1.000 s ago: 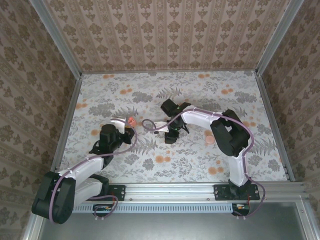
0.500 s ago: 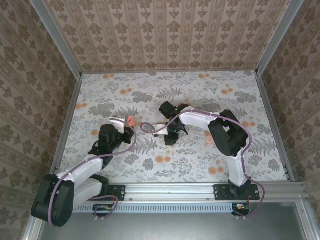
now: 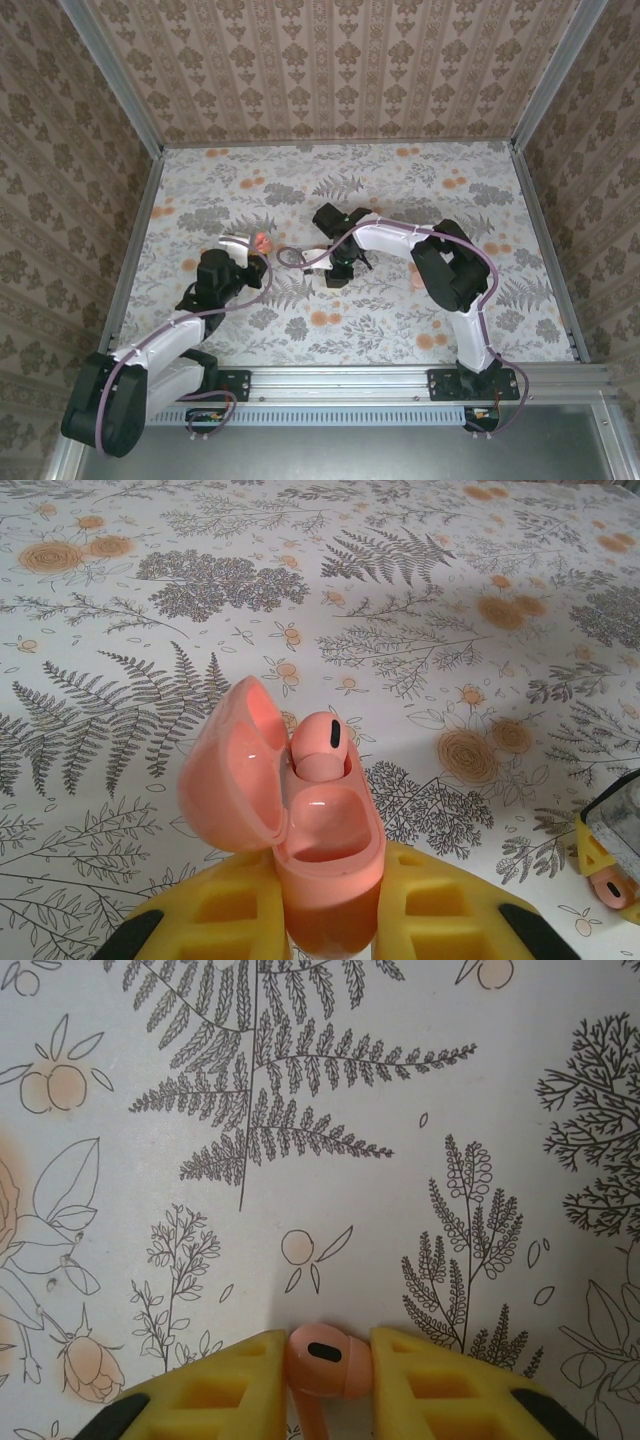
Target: Insert the wireless bluetooth earbuds into the charging case
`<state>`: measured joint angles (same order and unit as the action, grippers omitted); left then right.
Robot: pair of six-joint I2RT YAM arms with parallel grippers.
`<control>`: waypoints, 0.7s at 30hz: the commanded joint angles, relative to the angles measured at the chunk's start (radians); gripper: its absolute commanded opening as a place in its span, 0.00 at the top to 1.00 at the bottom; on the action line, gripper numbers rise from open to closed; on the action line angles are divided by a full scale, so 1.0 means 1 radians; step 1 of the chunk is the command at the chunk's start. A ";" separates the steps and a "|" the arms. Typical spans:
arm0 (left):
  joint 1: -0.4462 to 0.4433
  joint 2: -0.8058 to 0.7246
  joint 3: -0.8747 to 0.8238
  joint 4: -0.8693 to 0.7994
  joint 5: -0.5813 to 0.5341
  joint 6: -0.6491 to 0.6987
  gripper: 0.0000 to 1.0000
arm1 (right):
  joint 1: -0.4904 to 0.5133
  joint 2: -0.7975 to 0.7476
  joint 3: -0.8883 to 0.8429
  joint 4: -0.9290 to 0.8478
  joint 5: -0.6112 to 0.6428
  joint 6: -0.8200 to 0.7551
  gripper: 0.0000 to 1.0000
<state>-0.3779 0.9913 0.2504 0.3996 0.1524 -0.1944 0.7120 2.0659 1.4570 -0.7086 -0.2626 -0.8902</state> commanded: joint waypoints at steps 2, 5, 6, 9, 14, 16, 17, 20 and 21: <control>0.008 -0.025 0.017 -0.018 0.009 0.019 0.85 | 0.007 -0.004 0.004 -0.018 0.035 0.013 0.80; 0.009 -0.030 0.016 -0.016 0.015 0.021 0.85 | 0.007 -0.041 -0.023 0.047 0.032 0.067 0.81; 0.008 -0.029 0.015 -0.008 0.020 0.016 0.85 | 0.005 -0.055 -0.035 0.076 0.026 0.092 0.81; 0.008 -0.015 0.012 0.028 0.065 0.005 0.85 | -0.006 -0.110 -0.088 0.185 -0.003 0.213 0.82; 0.004 0.053 0.024 0.110 0.139 -0.021 0.85 | -0.036 -0.226 -0.234 0.474 -0.063 0.459 0.82; -0.001 0.073 0.040 0.124 0.151 -0.022 0.85 | -0.045 -0.265 -0.283 0.560 -0.070 0.545 0.82; -0.004 0.088 0.047 0.141 0.156 -0.022 0.85 | -0.050 -0.289 -0.309 0.608 -0.071 0.588 0.82; -0.014 0.145 0.075 0.193 0.187 -0.030 0.85 | -0.074 -0.361 -0.406 0.792 -0.072 0.724 0.82; -0.018 0.165 0.088 0.214 0.192 -0.032 0.85 | -0.083 -0.379 -0.436 0.857 -0.075 0.768 0.82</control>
<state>-0.3840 1.1206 0.2836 0.5102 0.2897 -0.2062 0.6479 1.7508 1.0843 -0.1001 -0.3031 -0.3237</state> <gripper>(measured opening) 0.178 0.184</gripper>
